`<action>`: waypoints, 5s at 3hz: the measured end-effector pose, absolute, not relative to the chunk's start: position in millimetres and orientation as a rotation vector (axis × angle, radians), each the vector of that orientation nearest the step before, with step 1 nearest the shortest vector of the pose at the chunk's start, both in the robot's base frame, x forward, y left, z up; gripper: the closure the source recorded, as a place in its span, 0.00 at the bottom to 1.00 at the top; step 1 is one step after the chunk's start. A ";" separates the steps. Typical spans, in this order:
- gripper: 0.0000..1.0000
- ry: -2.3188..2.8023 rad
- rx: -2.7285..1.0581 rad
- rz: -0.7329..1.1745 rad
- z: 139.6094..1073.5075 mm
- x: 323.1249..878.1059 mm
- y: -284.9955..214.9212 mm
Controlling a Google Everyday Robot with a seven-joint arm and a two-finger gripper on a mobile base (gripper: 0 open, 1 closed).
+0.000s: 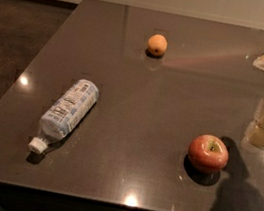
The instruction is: Move blue plastic bottle near apple
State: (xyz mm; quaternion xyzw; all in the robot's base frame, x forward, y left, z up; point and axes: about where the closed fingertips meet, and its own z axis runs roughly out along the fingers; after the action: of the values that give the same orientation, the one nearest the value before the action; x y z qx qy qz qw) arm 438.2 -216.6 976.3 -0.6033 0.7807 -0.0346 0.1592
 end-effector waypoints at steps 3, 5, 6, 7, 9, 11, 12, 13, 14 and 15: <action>0.00 2.002 -1.880 0.012 984.0 451.6 -151.4; 0.00 1.656 -2.166 0.064 974.9 444.9 -53.2; 0.00 1.499 -2.309 0.070 960.8 441.6 -4.1; 0.00 1.350 -2.439 0.085 948.8 436.0 36.1; 0.00 1.124 -2.659 0.104 915.7 422.1 96.4; 0.00 0.910 -2.813 0.127 892.3 416.6 140.3; 0.00 0.854 -2.879 0.131 877.0 416.7 151.9; 0.00 0.829 -2.915 0.120 864.9 418.8 157.7; 0.00 0.829 -2.927 0.118 856.8 427.8 158.1; 0.18 0.830 -2.934 0.113 850.5 434.7 155.3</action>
Offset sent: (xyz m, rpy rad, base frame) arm 0.0199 0.0645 0.0024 0.1009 0.0059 0.2134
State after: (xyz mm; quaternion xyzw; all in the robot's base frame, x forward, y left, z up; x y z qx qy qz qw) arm 434.7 155.3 850.5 -0.9606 0.2718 0.0371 0.0451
